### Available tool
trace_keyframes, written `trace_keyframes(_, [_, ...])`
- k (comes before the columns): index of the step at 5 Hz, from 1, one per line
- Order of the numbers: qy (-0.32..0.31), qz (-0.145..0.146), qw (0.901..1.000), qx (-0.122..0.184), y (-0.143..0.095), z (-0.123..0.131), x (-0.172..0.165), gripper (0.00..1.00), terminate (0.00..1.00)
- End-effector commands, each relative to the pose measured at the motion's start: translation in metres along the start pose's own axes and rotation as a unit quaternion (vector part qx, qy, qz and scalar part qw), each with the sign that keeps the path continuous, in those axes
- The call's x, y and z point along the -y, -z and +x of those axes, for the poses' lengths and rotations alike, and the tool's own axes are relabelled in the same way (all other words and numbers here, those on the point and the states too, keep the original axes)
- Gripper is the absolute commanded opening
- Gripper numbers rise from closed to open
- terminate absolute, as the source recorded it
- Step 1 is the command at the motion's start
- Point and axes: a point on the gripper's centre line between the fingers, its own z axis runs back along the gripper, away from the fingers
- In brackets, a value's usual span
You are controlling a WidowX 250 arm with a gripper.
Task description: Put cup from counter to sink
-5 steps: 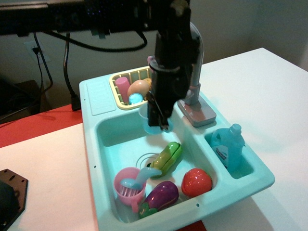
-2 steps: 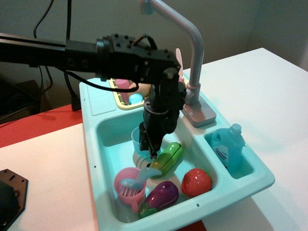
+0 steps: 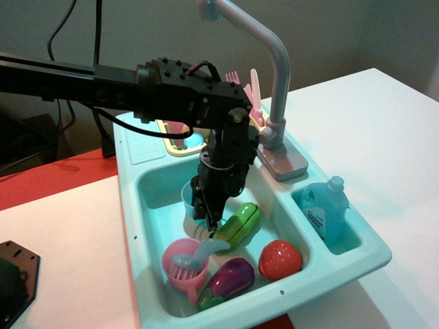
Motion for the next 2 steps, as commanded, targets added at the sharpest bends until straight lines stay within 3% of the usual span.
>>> trace_keyframes(1, [-0.013,0.004,0.9995,0.029,-0.042,-0.020,-0.009,1.00,0.00])
trace_keyframes(2, [-0.023,-0.011,0.9977,0.063,-0.081,-0.039,-0.018,1.00,1.00])
